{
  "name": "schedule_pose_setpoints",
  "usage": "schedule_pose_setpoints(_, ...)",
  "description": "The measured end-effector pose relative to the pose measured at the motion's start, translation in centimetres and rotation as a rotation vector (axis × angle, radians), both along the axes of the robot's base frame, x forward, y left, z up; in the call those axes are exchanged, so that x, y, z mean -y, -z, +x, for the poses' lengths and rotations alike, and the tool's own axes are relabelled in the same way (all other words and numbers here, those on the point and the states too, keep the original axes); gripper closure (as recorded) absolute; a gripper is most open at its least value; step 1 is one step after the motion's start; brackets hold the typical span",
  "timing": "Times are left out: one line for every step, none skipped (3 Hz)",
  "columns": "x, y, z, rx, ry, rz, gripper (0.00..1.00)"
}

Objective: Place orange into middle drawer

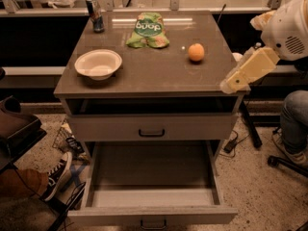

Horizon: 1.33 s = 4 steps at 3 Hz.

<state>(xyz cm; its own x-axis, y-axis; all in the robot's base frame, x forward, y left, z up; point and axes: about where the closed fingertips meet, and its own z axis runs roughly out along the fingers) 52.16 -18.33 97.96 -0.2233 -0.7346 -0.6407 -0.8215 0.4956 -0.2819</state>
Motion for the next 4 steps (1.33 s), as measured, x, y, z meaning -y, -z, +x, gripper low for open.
schedule_pose_setpoints(-2.1,0.5,4.2,0.116,0.025,0.272,0.00)
schedule_pose_setpoints(-2.9,-0.7,7.2,0.233,0.061,0.409,0.00)
schedule_pose_setpoints(-2.6,-2.1,8.8,0.301,0.105,0.432,0.00)
schedule_pose_setpoints(-3.7,-1.1,9.6,0.294,0.103,0.437,0.00)
